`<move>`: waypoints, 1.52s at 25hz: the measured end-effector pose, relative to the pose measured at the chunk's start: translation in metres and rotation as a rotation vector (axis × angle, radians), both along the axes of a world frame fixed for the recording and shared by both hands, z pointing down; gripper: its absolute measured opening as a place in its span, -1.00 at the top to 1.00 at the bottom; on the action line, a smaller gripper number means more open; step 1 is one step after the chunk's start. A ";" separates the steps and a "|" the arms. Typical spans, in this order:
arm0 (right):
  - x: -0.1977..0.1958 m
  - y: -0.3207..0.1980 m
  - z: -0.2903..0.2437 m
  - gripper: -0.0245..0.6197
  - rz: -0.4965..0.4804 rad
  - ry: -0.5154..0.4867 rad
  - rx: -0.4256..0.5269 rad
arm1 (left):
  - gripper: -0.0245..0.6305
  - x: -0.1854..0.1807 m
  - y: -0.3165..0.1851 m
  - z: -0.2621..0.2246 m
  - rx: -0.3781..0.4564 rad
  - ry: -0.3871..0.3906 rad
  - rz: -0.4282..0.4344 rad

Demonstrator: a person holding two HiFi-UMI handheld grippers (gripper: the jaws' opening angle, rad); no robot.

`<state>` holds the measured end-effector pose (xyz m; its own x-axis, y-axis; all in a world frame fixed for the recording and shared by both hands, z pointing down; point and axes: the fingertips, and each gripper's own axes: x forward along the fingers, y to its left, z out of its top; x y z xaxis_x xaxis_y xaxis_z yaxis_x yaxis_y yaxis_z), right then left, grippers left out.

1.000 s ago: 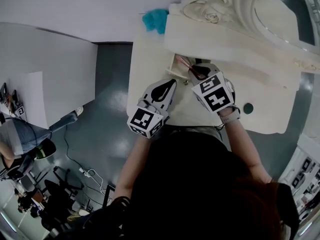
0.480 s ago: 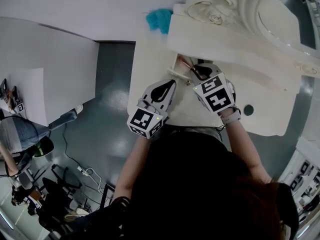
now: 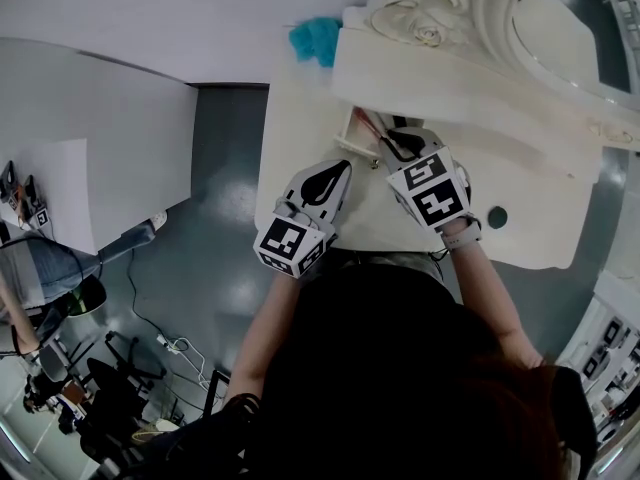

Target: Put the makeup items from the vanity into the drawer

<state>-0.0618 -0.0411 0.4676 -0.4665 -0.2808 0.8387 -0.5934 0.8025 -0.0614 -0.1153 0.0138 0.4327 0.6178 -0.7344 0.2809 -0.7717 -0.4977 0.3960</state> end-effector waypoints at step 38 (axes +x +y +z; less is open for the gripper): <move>0.089 0.053 -0.041 0.85 0.289 -0.212 0.096 | 0.88 0.110 0.014 -0.016 0.047 0.009 0.386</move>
<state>0.0271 0.0120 0.4264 -0.5173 -0.4990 0.6952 -0.7783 0.6121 -0.1398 -0.0050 0.0275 0.4169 0.8537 -0.4589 0.2462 -0.5204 -0.7687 0.3719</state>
